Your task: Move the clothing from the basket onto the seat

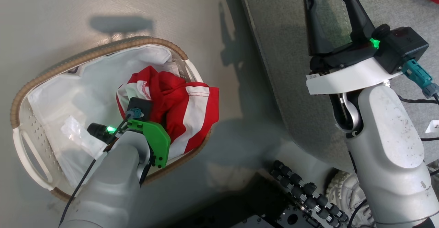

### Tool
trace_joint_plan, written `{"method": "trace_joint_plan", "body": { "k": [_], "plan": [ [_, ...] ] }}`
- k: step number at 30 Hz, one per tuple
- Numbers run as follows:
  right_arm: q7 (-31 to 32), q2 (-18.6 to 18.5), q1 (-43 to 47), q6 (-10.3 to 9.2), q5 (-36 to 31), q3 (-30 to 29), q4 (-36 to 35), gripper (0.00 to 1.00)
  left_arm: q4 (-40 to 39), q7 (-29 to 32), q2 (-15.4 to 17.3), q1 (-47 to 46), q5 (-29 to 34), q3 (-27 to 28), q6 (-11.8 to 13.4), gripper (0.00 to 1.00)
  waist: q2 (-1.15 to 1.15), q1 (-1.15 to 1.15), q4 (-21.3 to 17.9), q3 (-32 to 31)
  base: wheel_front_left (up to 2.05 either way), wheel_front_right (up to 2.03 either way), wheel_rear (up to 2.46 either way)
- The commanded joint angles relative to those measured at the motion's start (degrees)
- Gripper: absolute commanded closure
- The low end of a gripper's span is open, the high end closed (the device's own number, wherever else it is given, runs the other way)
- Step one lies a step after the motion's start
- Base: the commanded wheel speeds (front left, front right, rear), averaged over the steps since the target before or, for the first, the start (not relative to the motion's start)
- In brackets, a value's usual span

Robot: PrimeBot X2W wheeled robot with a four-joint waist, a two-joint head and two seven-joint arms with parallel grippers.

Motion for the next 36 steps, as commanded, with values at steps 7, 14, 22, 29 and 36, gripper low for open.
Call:
{"method": "trace_joint_plan", "body": {
  "k": [7, 14, 22, 29, 36],
  "plan": [
    [0.0, -0.1, -0.2, -0.08, -0.9, -0.9, 1.1, 0.00, -2.6, 1.8, 2.0, 0.9, -6.9, -6.9, -0.1, 1.00, 0.00, -0.01, 0.7, -2.0, 0.00, 0.00, 0.00],
    [0.0, -0.1, 2.0, -0.08, -2.0, -1.3, 2.8, 0.00, -4.0, -1.4, 1.9, 3.2, -12.5, -11.8, -0.1, 1.00, 0.00, -0.01, 2.3, -8.1, 0.00, 0.00, 0.00],
    [0.0, -0.1, 5.5, -0.08, -4.0, -1.7, 5.1, 0.00, -4.9, -5.7, 0.8, 7.9, -18.3, -15.6, -0.1, 1.00, 0.00, -0.01, 5.4, -17.4, 0.00, 0.00, 0.00],
    [0.0, -0.8, 9.5, -0.08, -5.0, -1.8, 6.8, 0.00, -8.5, -7.6, 0.2, 11.2, -21.0, -14.8, -0.1, 1.00, 0.00, -0.01, 8.5, -25.6, 0.00, 0.00, 0.00],
    [0.0, -1.4, 12.9, -0.08, -5.2, -1.3, 8.2, 0.00, -17.1, -7.5, 0.9, 15.9, -15.5, -6.3, -0.1, 1.00, 0.00, -0.01, 11.2, -31.9, 0.00, 0.00, 0.00]
  ]
}}
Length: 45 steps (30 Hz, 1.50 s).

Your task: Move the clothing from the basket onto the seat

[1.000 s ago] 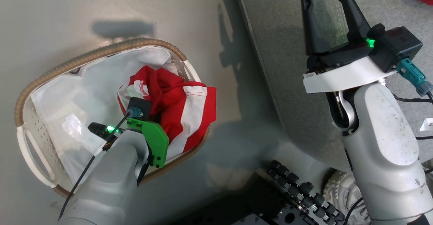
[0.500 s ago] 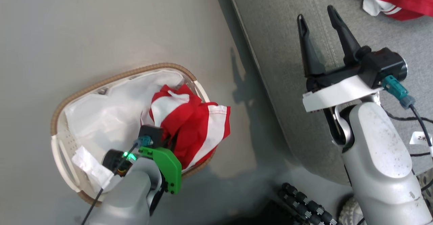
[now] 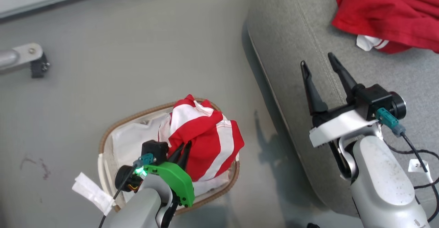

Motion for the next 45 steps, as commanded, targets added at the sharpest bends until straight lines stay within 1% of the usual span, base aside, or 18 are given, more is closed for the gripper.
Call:
{"method": "trace_joint_plan", "body": {
  "k": [1, 8, 11, 13, 20, 28, 34, 38, 43, 45],
  "plan": [
    [0.0, -0.4, 1.5, -0.08, -0.1, 0.1, 0.5, 0.00, -1.5, 0.0, 0.0, 1.5, 1.2, 1.4, -0.1, 1.00, 0.00, 0.00, 4.1, -6.5, 0.00, 0.00, 0.00],
    [0.0, -0.6, 5.4, -0.08, -0.5, 0.5, 1.9, 0.00, -10.3, 0.0, -0.8, 7.0, 7.3, 10.1, -0.1, 1.00, 0.00, 0.00, 6.0, -12.8, 0.00, 0.00, 0.00],
    [0.0, -0.8, 6.9, -0.08, -0.4, 0.6, 2.4, 0.00, -14.1, 0.0, -1.0, 8.8, 9.5, 12.6, -0.1, 1.00, 0.00, 0.00, 6.7, -14.8, 0.00, 0.00, 0.00],
    [0.0, -0.8, 8.2, -0.08, -0.4, 0.8, 2.9, 0.00, -18.2, -0.1, -1.1, 9.9, 11.2, 15.0, -0.1, 1.00, 0.00, 0.00, 7.3, -16.6, 0.00, 0.00, 0.00],
    [0.0, -0.3, 11.5, -0.08, -0.3, 1.7, 4.0, 0.00, -27.3, 0.0, -1.4, 11.1, 14.1, 19.2, -0.1, 1.00, 0.00, 0.00, 8.2, -20.5, 0.00, 0.00, 0.00],
    [0.0, -0.2, 14.3, -0.08, 0.0, 3.4, 4.9, 0.00, -33.7, 0.0, -1.5, 11.9, 14.6, 20.8, -0.1, 1.00, 0.00, 0.00, 8.4, -23.0, 0.00, 0.00, 0.00],
    [0.0, -1.2, 15.4, -0.08, -0.6, 6.7, 5.2, 0.00, -35.5, 0.0, -1.5, 12.5, 14.3, 20.7, -0.1, 1.00, 0.00, 0.00, 8.8, -23.7, 0.00, 0.00, 0.00],
    [0.0, -1.8, 15.2, -0.08, -0.8, 10.9, 4.9, 0.00, -35.9, 0.0, -1.5, 12.5, 14.0, 20.3, -0.1, 1.00, 0.00, 0.00, 9.2, -23.9, 0.00, 0.00, 0.00],
    [0.0, -2.6, 13.2, -0.08, -0.7, 19.5, 4.3, 0.00, -36.1, 0.0, -1.5, 12.2, 13.7, 19.3, -0.1, 1.00, 0.00, 0.00, 9.9, -23.9, 0.00, 0.00, 0.00],
    [0.0, -2.4, 12.0, -0.08, -0.1, 22.1, 4.4, 0.00, -36.0, 0.0, -1.5, 11.8, 13.5, 18.8, -0.1, 1.00, 0.00, 0.00, 10.3, -23.8, 0.00, 0.00, 0.00]
  ]
}}
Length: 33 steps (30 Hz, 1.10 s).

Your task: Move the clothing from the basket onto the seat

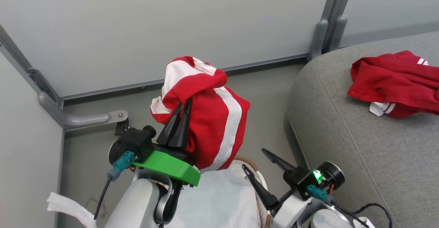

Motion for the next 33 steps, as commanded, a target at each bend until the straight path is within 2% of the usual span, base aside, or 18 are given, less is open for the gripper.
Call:
{"method": "trace_joint_plan", "body": {
  "k": [1, 6, 17, 33],
  "plan": [
    [0.0, 0.0, -1.4, -0.08, 0.6, 1.3, 0.0, 0.00, -0.1, 0.0, 0.1, -0.3, -0.5, -0.1, -0.1, 1.00, 0.00, 0.01, 0.4, 0.2, 0.00, 0.00, 0.00],
    [0.0, 1.1, -5.4, -0.08, 1.1, 4.9, 2.0, 0.00, -0.1, 0.0, 0.1, -1.5, -1.1, -2.0, 0.0, 1.00, 0.00, 0.01, 1.7, 0.7, 0.00, 0.00, 0.00],
    [0.0, 3.2, -10.1, -0.08, 1.5, 5.3, 8.3, 0.00, -1.0, 0.0, 0.1, -3.6, -3.6, -8.8, 0.2, 1.00, 0.00, 0.01, 5.4, 1.0, 0.00, 0.00, 0.00],
    [0.0, 3.2, -12.0, -0.08, 7.2, 7.1, 6.8, 0.00, -1.8, 0.0, 0.1, -5.2, -6.8, -16.0, 0.4, 1.00, 0.00, 0.01, 8.1, 1.4, 0.00, 0.00, 0.00]
  ]
}}
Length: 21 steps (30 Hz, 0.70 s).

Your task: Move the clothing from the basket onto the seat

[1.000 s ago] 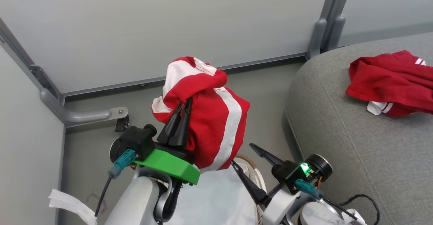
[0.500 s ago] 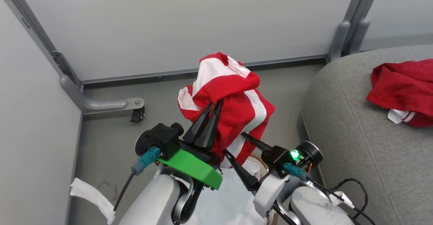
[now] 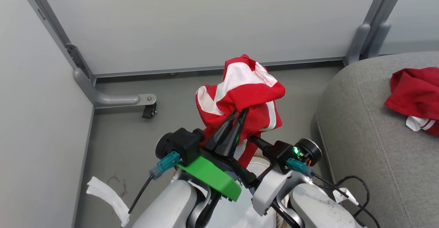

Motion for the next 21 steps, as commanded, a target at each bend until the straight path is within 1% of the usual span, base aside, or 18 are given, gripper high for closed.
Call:
{"method": "trace_joint_plan", "body": {
  "k": [1, 5, 10, 11, 12, 14, 21],
  "plan": [
    [0.0, -0.2, -0.7, -0.08, -0.2, 0.0, 0.3, 0.00, -0.3, 0.0, 0.1, -1.1, -0.5, -0.5, 0.0, 1.00, 0.00, 0.00, 0.4, -0.1, 0.00, 0.00, 0.00],
    [0.0, -0.2, -1.5, -0.08, -1.1, -1.2, 1.1, 0.00, -0.4, 0.0, 0.1, -1.4, -1.4, -2.1, 0.0, 1.00, 0.00, 0.00, 1.4, -0.3, 0.00, 0.00, 0.00],
    [0.0, -0.2, -1.8, -0.08, -2.2, -3.2, -0.3, 0.00, -0.3, 0.0, 0.1, -1.3, -2.5, -3.4, 0.3, 1.00, 0.00, 0.00, 2.9, -0.3, 0.00, 0.00, 0.00],
    [0.0, -0.2, -1.7, -0.08, -2.3, -3.5, -0.5, 0.21, -0.1, 0.0, 0.1, -1.4, -2.5, -3.6, 0.4, 1.00, 0.00, 0.00, 3.1, -0.3, 0.00, 0.00, 0.00],
    [0.0, -0.2, -1.7, -0.08, -2.4, -4.0, -1.1, 0.56, 0.0, 0.0, 0.1, -1.3, -2.6, -3.6, 0.4, 1.00, 0.00, 0.00, 3.3, -0.2, 0.00, 0.00, 0.00],
    [0.0, -0.2, -1.2, -0.08, -2.7, -4.5, -1.5, 1.00, 0.3, 0.0, 0.1, -1.2, -2.6, -3.7, 0.3, 1.00, 0.00, 0.00, 3.6, -0.3, 0.00, 0.00, 0.00],
    [0.0, -0.2, -0.1, -0.08, -2.2, -6.4, -2.4, 1.00, 0.7, 0.0, 0.1, -0.7, -2.1, -2.9, 0.5, 1.00, 0.00, 0.00, 3.5, -0.4, 0.00, 0.00, 0.00]
  ]
}}
